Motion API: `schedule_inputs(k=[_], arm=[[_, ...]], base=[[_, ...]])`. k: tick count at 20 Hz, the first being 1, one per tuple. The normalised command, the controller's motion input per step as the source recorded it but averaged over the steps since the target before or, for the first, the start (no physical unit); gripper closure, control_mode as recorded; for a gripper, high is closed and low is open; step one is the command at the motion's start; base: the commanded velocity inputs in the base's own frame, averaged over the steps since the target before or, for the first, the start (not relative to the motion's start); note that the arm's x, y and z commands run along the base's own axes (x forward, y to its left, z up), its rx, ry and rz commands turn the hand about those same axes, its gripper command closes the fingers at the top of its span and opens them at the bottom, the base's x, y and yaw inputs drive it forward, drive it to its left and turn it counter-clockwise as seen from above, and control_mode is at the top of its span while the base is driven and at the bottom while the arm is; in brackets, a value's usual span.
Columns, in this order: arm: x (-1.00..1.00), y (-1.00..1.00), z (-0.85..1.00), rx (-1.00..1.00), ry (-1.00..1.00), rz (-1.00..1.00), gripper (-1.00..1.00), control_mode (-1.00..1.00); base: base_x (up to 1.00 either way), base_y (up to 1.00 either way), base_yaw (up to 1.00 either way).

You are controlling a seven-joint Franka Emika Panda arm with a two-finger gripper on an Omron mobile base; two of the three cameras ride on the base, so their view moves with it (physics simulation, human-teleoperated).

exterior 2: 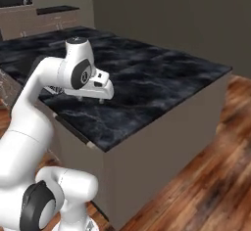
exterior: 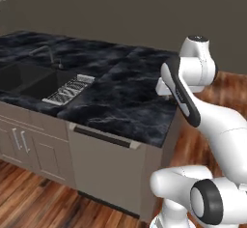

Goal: Open the dishwasher door and pull out the top rack.

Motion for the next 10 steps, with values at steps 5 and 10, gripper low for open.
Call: schedule_inputs(k=[5, 10], arm=[[0.00, 0.00, 0.00, 0.00, 0.00, 0.00, -1.00, 1.00], [0.00, 0.00, 0.00, 0.00, 0.00, 0.00, -1.00, 1.00]], base=[[0.00, -0.10, 0.39], [0.00, -0.16, 0.34]])
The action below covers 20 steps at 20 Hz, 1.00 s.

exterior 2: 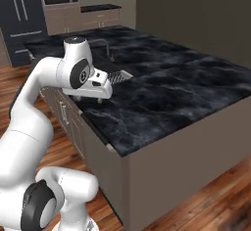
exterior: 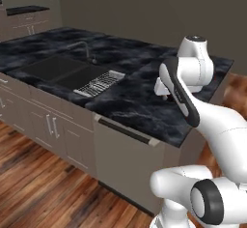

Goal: Open the dishwasher door and pull out the top rack.

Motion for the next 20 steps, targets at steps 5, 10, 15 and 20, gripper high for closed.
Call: schedule_inputs(k=[5, 10, 15, 20], arm=[[0.00, 0.00, 0.00, 0.00, 0.00, 0.00, -1.00, 1.00], [0.00, 0.00, 0.00, 0.00, 0.00, 0.00, -1.00, 1.00], [0.00, 0.00, 0.00, 0.00, 0.00, 0.00, -1.00, 1.00], [0.00, -0.13, -0.20, -0.02, 0.00, 0.11, -1.00, -1.00]], base=[[0.00, -0.24, 0.32], [0.00, -0.35, 0.24], [0.00, -0.42, 0.18], [0.00, -0.08, 0.03]])
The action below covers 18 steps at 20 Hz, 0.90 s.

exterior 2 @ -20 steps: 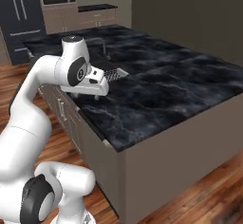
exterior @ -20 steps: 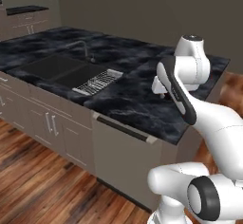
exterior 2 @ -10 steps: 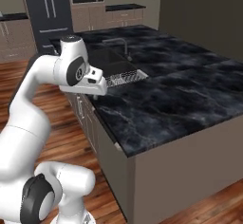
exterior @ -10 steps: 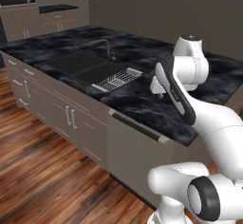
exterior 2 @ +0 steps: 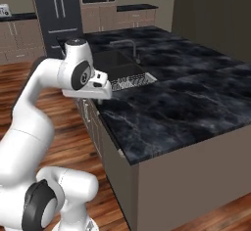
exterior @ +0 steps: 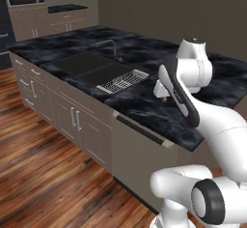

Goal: Open the dishwasher door and pull out the top rack.

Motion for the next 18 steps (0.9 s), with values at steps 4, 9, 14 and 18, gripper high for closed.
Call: schedule_inputs(k=[4, 9, 14, 18], arm=[[-0.01, 0.08, -0.30, -0.12, 0.00, 0.10, -1.00, -1.00], [-0.07, 0.70, -0.33, -0.29, -0.06, 0.03, -1.00, -1.00], [0.00, 0.78, -0.39, -0.30, -0.05, 0.00, -1.00, -1.00], [0.00, 0.76, -0.44, -0.26, 0.00, 0.00, -1.00, -1.00]], base=[[0.00, 0.00, 0.00], [0.00, 0.00, 0.00], [0.00, 0.00, 0.00], [0.00, 0.00, 0.00]])
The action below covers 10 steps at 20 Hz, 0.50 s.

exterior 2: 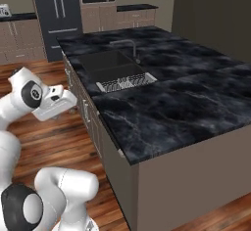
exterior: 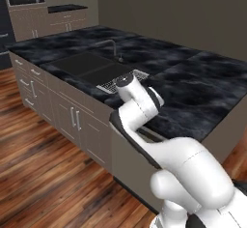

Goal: Open the dishwasher door and pull out the top rack.

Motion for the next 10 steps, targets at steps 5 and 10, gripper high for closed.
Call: schedule_inputs(k=[5, 10], arm=[[0.05, 0.47, -0.37, -0.20, -0.02, 0.00, -1.00, -1.00], [0.24, 0.41, -0.35, -0.22, 0.00, 0.00, -1.00, -1.00]], base=[[0.00, 0.00, 0.00], [0.00, 0.00, 0.00]])
